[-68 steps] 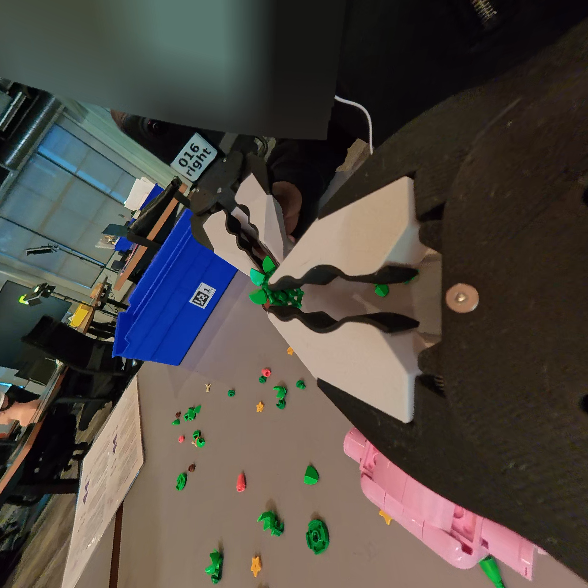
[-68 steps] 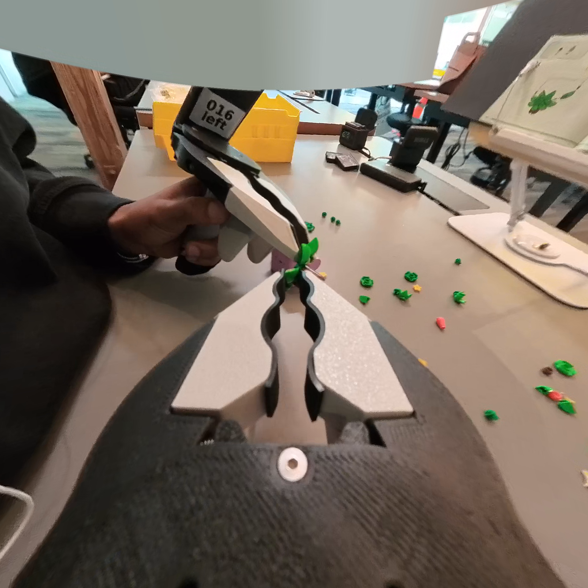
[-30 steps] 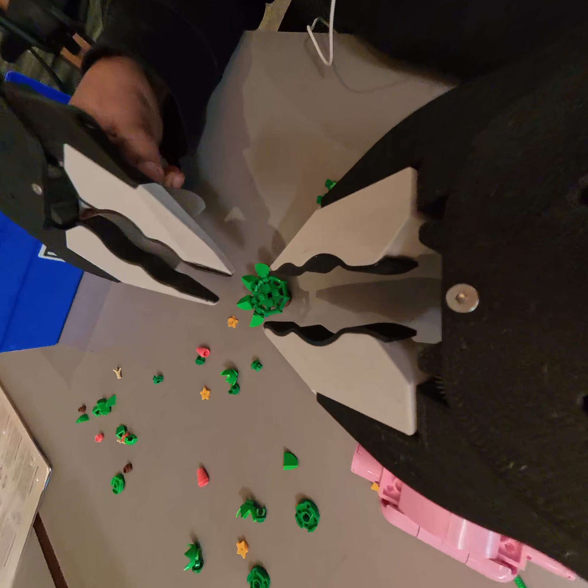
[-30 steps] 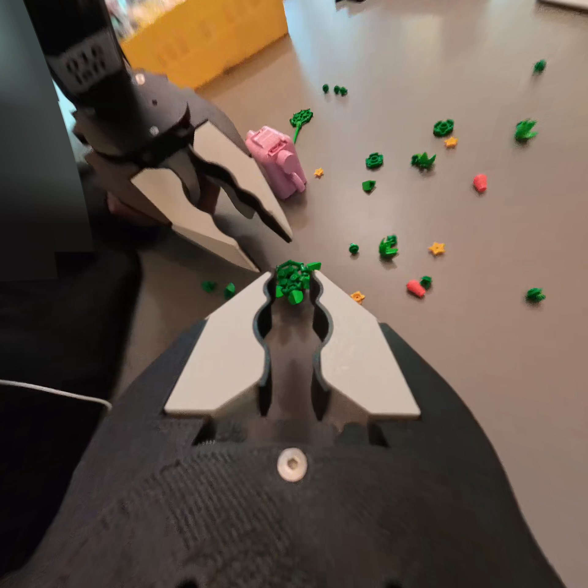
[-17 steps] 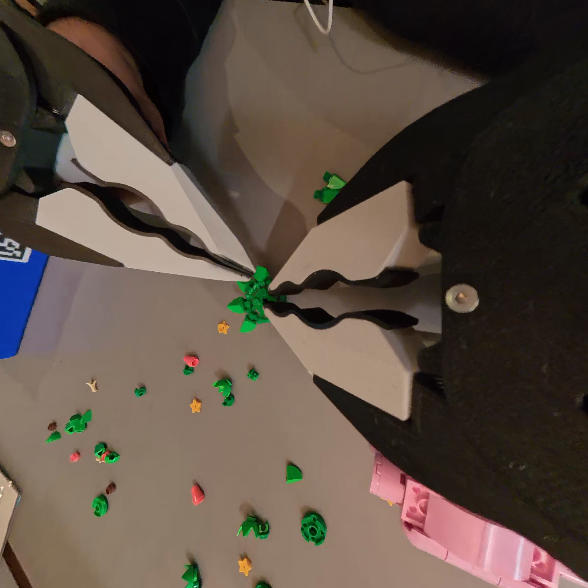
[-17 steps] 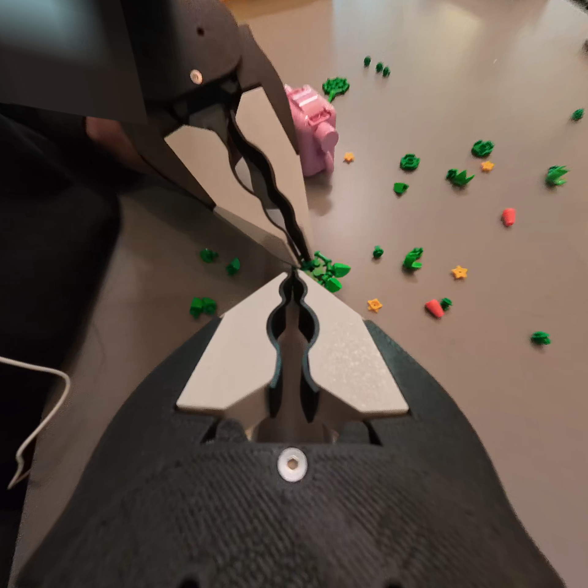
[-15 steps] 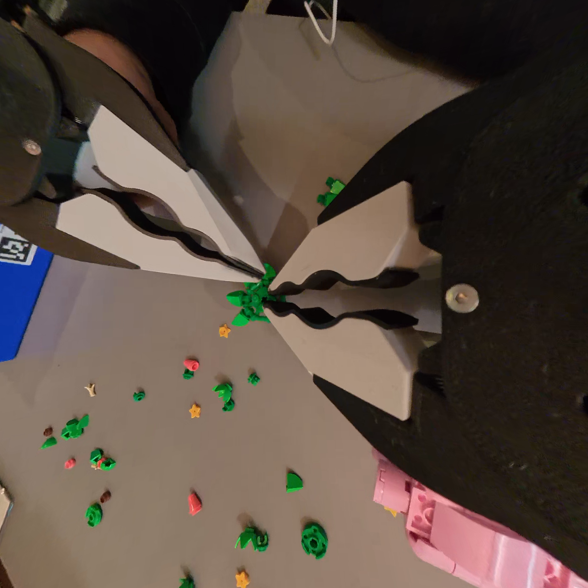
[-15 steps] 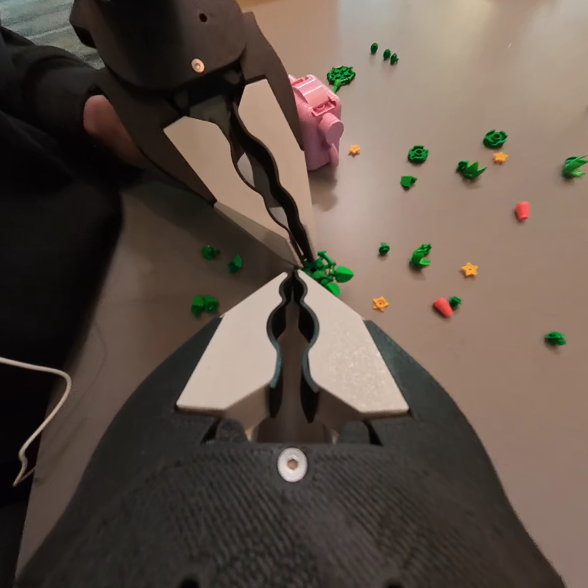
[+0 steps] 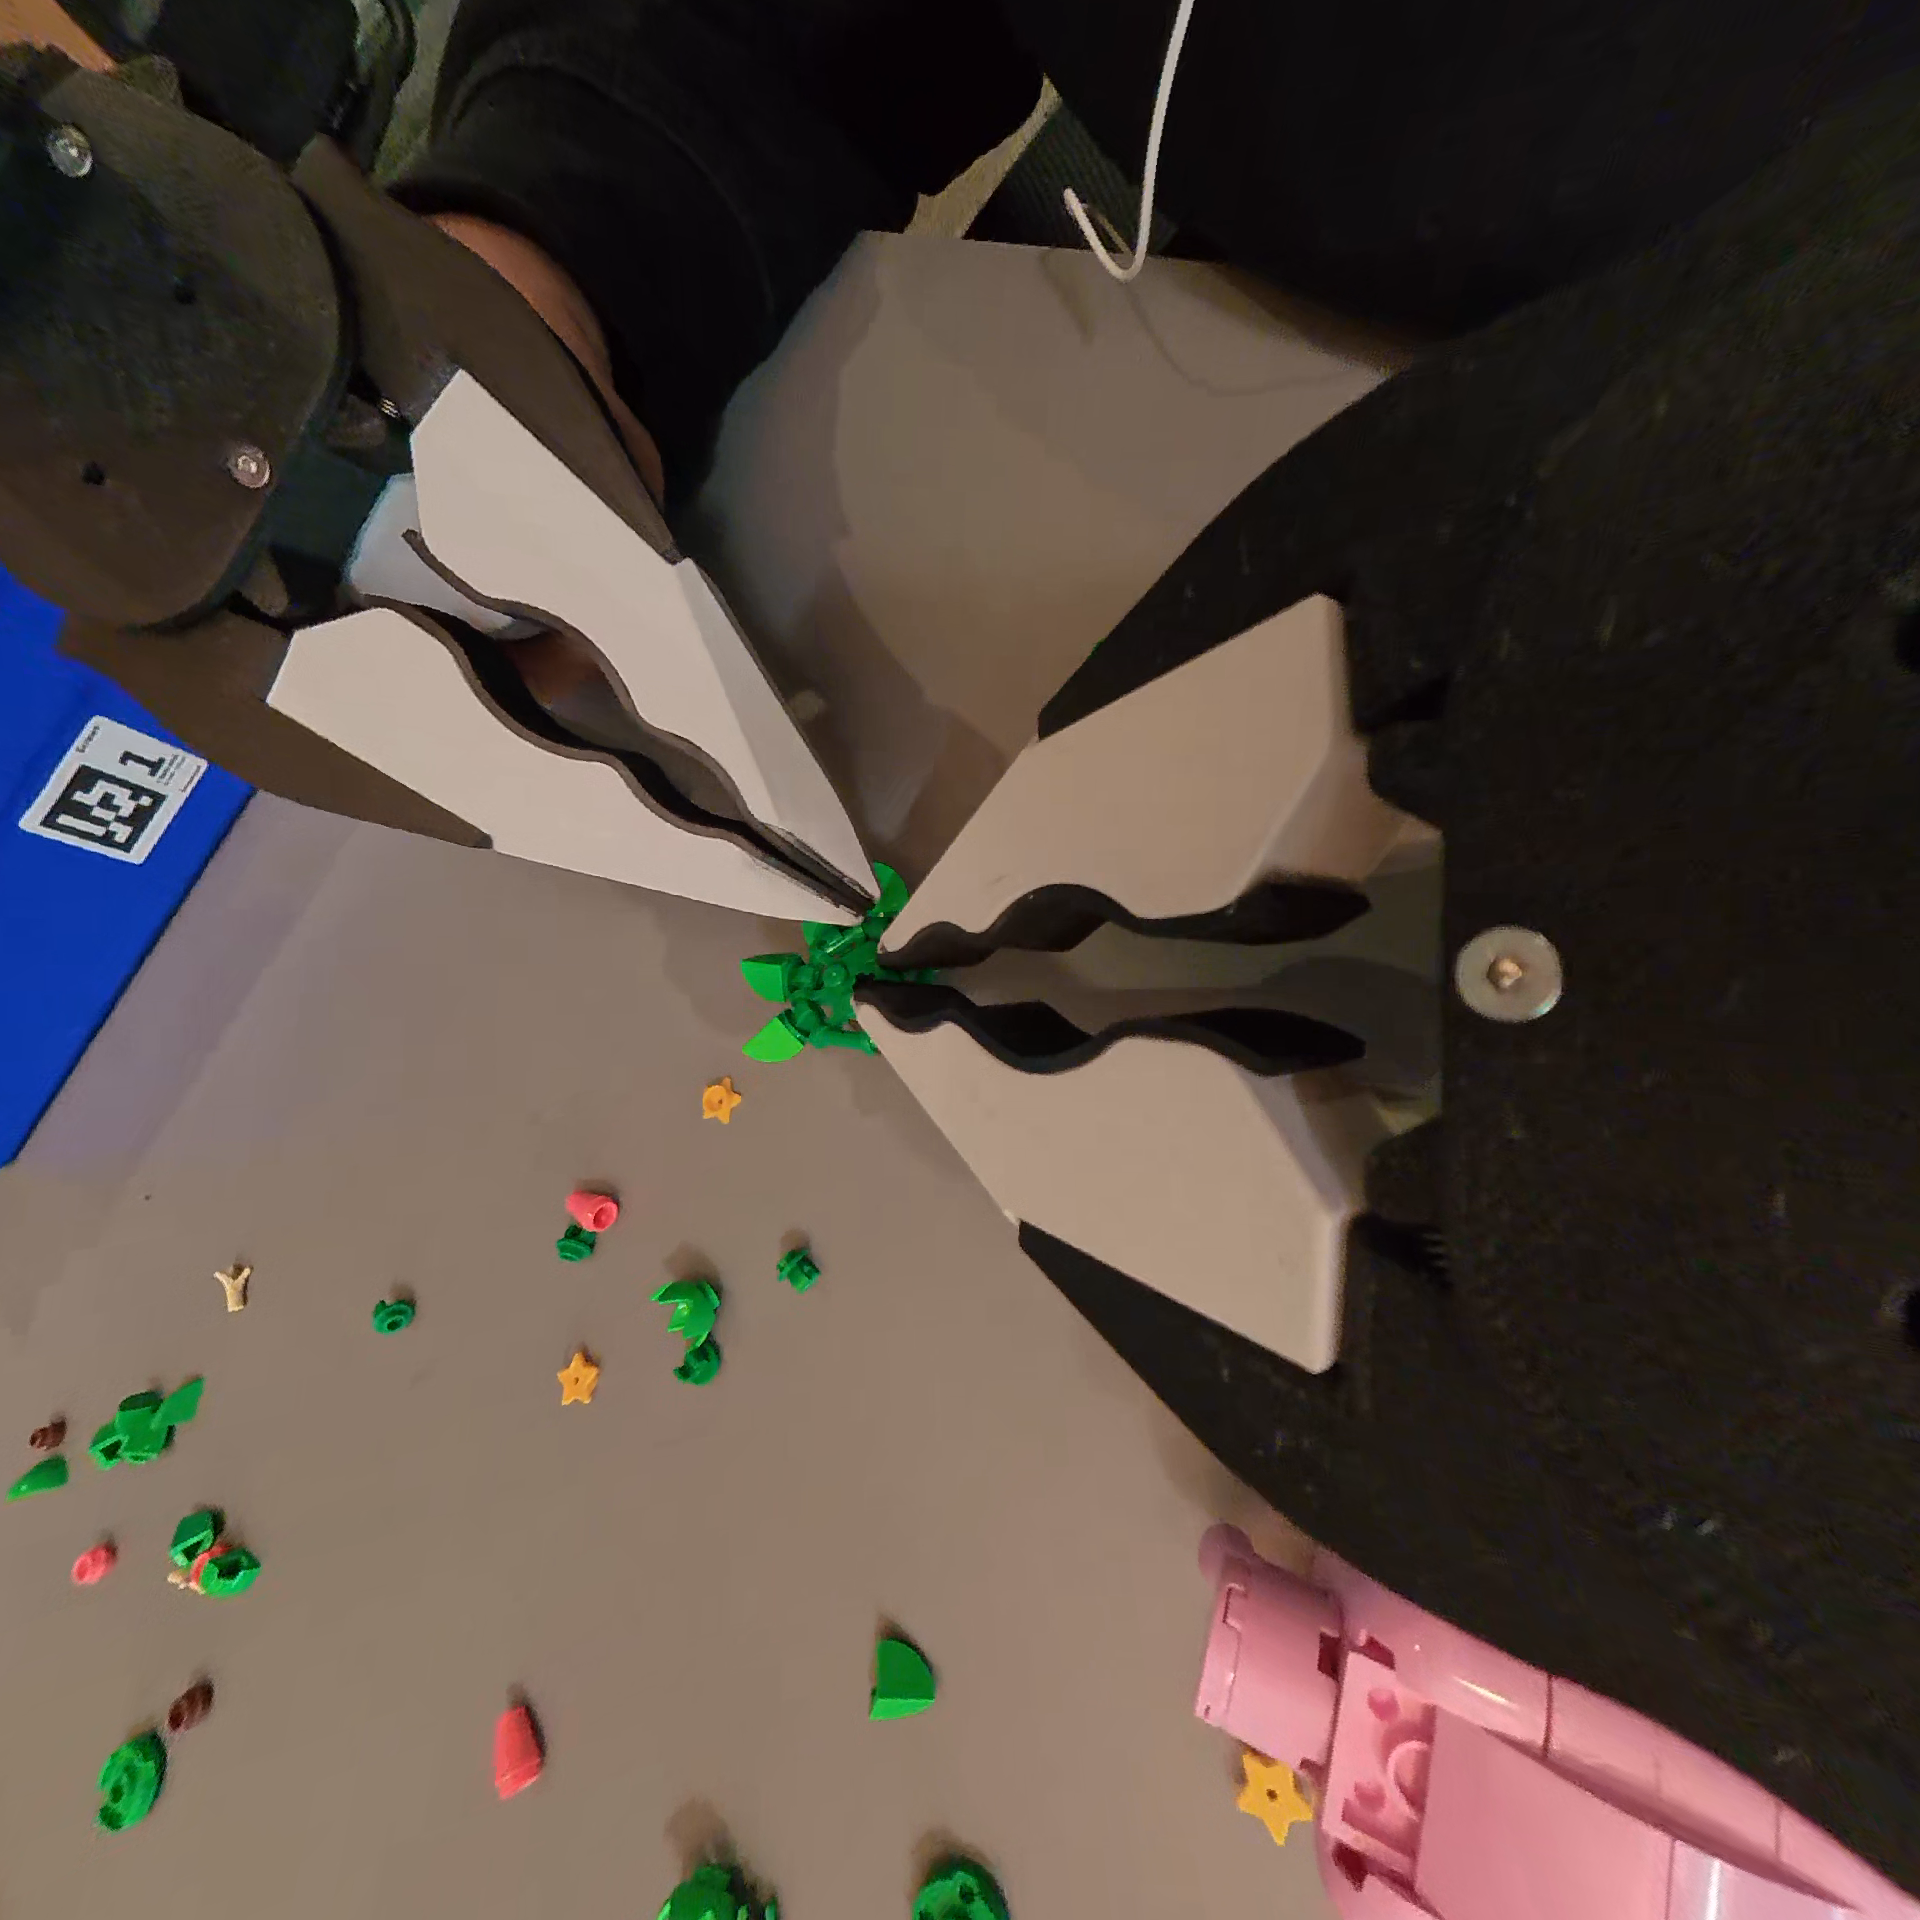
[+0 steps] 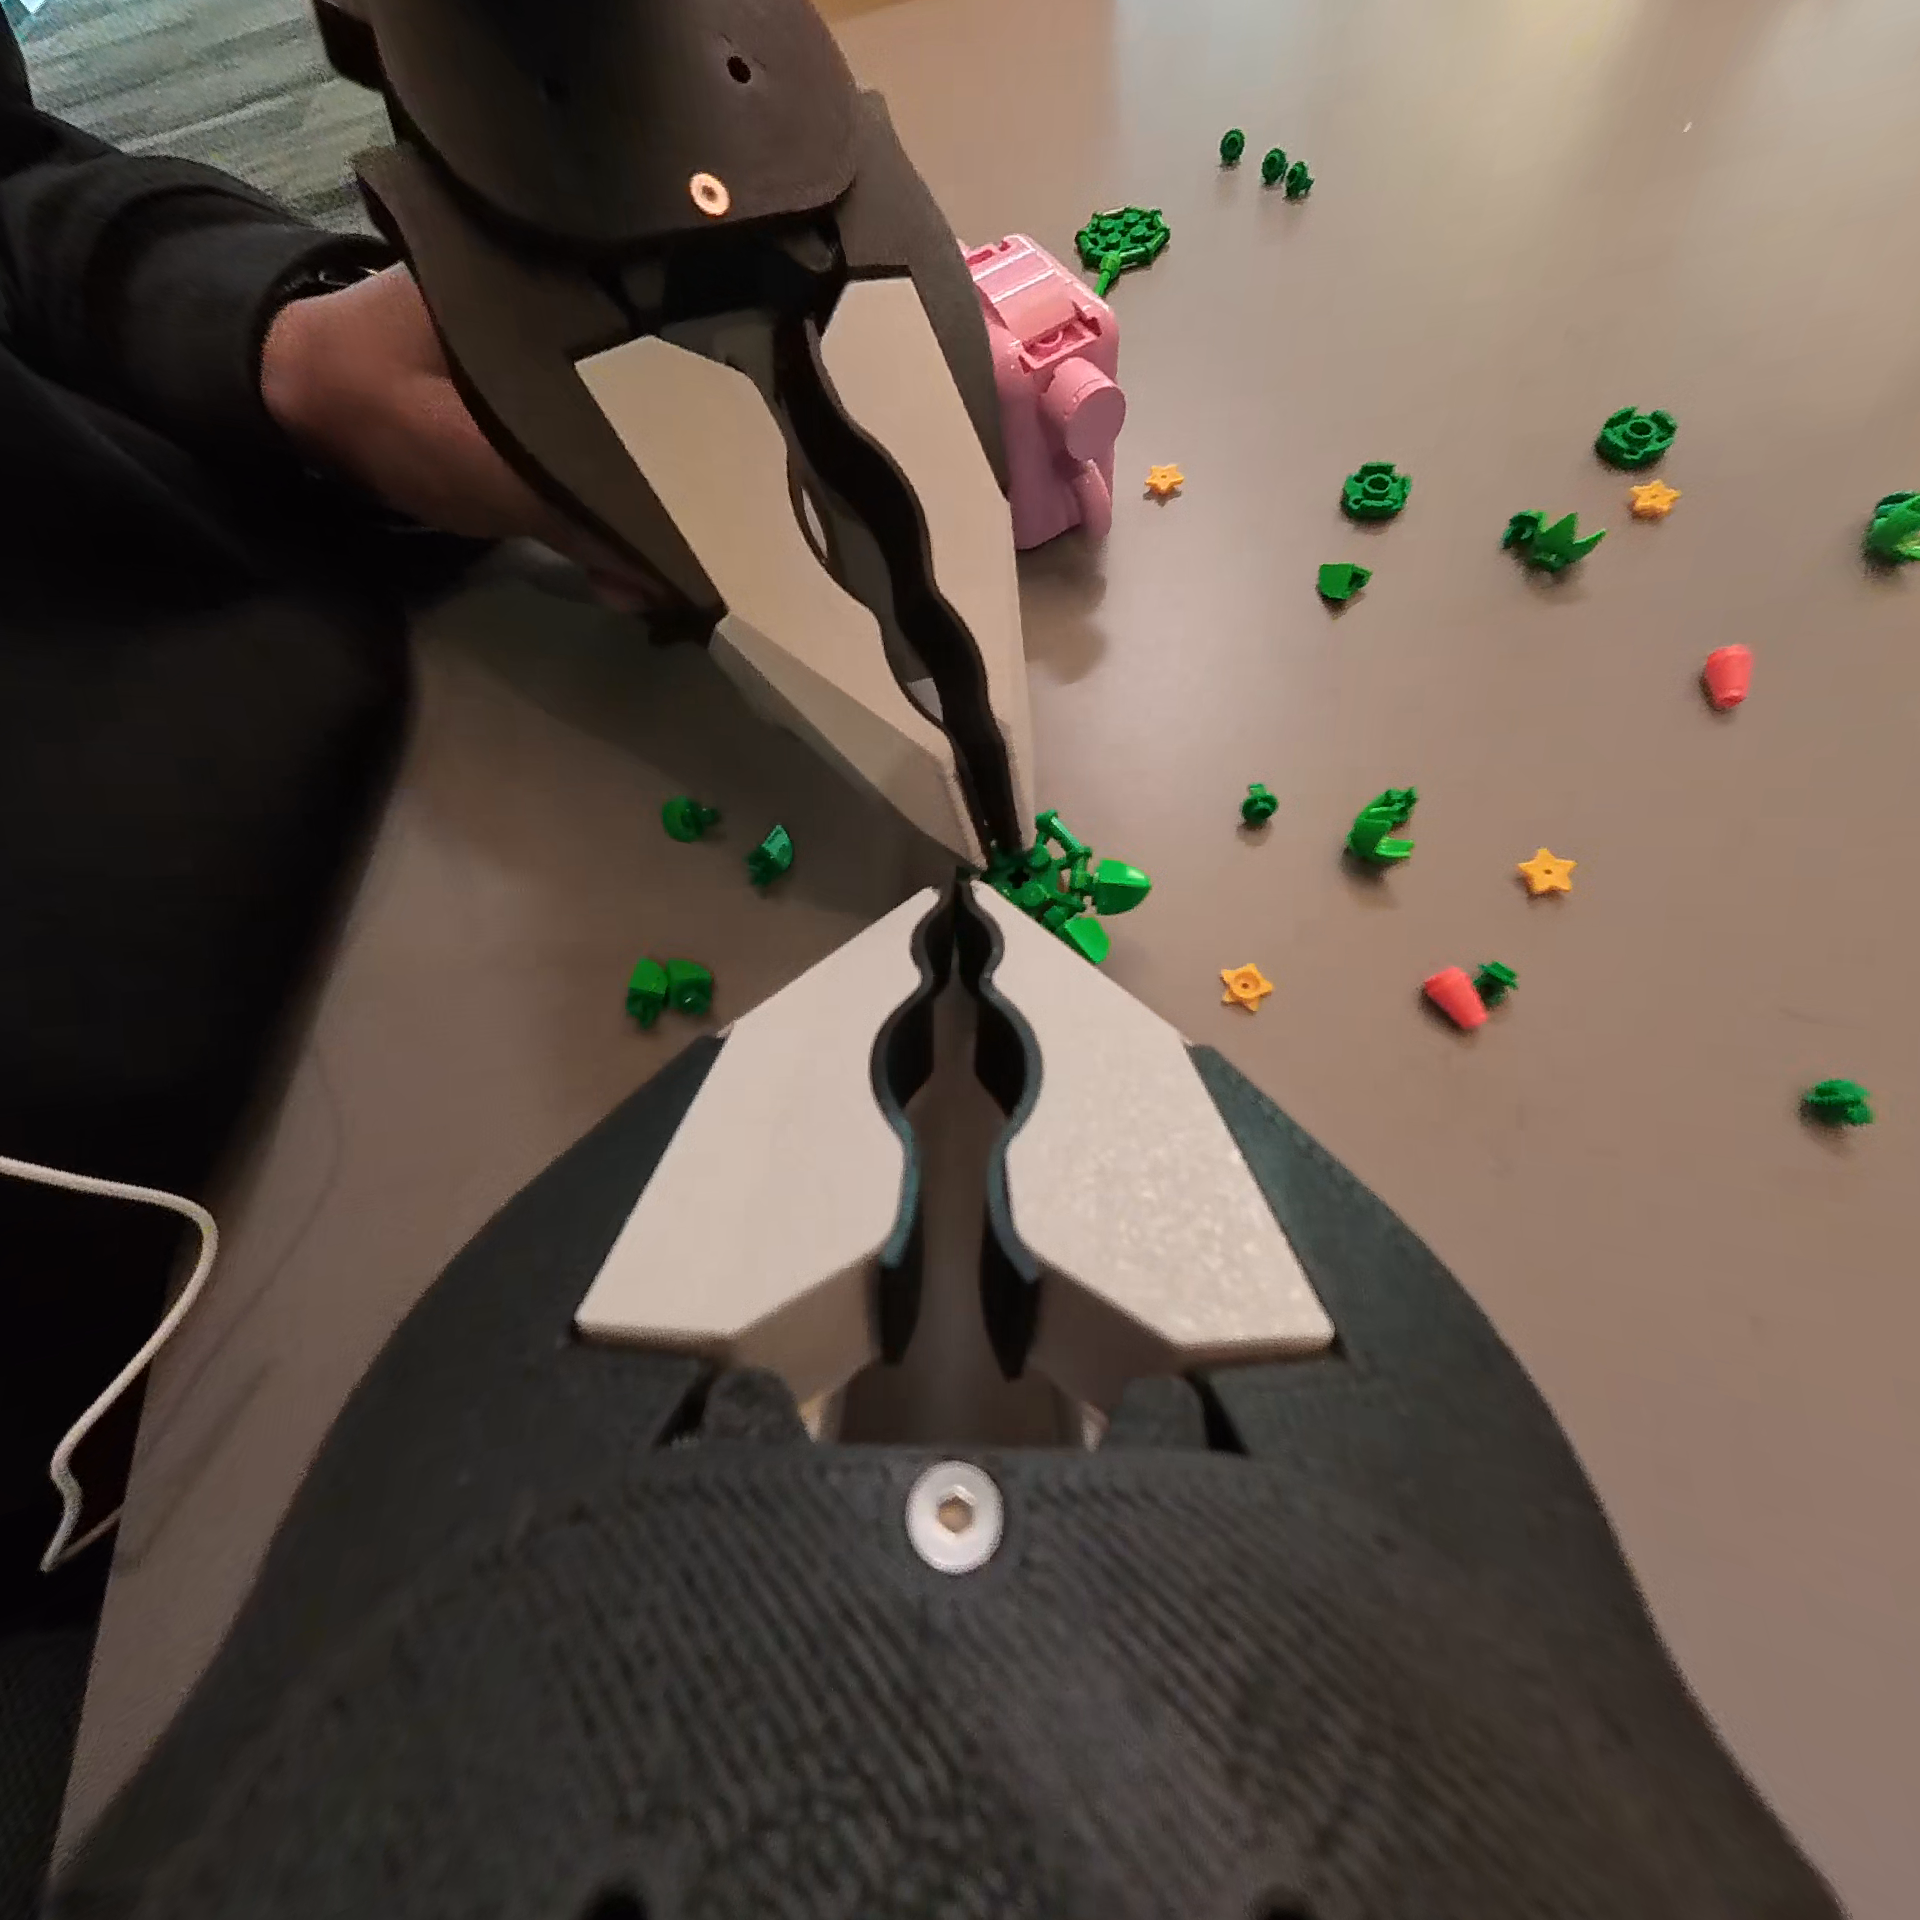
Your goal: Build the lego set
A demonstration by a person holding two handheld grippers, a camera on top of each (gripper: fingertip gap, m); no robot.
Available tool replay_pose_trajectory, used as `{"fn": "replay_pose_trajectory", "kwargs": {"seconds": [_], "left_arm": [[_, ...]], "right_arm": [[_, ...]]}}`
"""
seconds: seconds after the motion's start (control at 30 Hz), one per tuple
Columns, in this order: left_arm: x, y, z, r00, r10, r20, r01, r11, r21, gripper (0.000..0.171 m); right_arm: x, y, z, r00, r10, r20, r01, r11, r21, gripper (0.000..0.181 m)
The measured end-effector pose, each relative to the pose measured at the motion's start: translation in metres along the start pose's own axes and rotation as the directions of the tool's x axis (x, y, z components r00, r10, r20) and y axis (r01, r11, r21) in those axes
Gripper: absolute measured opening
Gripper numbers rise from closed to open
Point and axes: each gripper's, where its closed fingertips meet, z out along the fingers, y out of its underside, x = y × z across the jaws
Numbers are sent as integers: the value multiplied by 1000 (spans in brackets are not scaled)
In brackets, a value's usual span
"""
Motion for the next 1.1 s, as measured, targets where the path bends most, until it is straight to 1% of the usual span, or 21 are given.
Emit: {"fn": "replay_pose_trajectory", "kwargs": {"seconds": [0.17,0.23,0.27,0.37,0.4,0.43,0.53,0.63,0.67,0.73,0.8,0.83,0.9,0.93,1.0,1.1], "left_arm": [[2,1,-1,1000,13,-3,-13,1000,-2,0],[5,-2,-3,999,37,-13,-37,999,19,2],[5,-6,-5,999,53,-4,-53,998,44,7],[3,-16,-12,994,103,26,-105,988,116,30],[3,-17,-12,993,115,35,-119,985,123,37],[4,-16,-11,991,126,36,-130,985,113,38],[3,-14,-8,981,180,67,-185,979,85,34],[-5,-17,-10,957,240,163,-255,964,77,19],[-6,-16,-9,957,239,163,-253,965,70,14],[-6,-14,-8,973,187,135,-197,978,64,12],[-6,-14,-7,993,92,78,-97,993,67,17],[-4,-13,-6,999,36,30,-38,997,63,27],[5,-14,-2,992,-77,-97,82,996,41,28],[7,-15,-1,984,-121,-132,127,991,39,28],[5,-16,2,979,-153,-135,159,987,32,20],[-2,-14,6,986,-149,-81,151,988,15,11]], "right_arm": [[1,-1,0,1000,-19,-23,19,1000,0,0],[2,-2,-1,999,-22,-27,22,1000,4,0],[2,-3,-2,999,-23,-29,24,1000,12,0],[3,-9,-5,999,-21,-38,23,999,47,0],[4,-11,-7,999,-19,-43,21,998,56,0],[5,-12,-8,999,-16,-48,19,998,62,0],[6,-12,-10,999,-14,-49,17,998,64,0],[9,-8,-10,997,-21,-73,24,999,37,0],[11,-8,-10,996,-24,-87,26,999,31,0],[15,-8,-14,994,-22,-108,26,999,36,0],[18,-11,-18,992,-13,-126,20,998,55,0],[20,-12,-20,991,-9,-133,18,998,63,0],[20,-12,-23,991,-12,-135,20,998,61,0],[19,-11,-23,991,-22,-133,30,998,53,0],[15,-9,-22,989,-62,-131,66,997,27,0],[7,-3,-19,979,-156,-128,153,988,-36,0]]}}
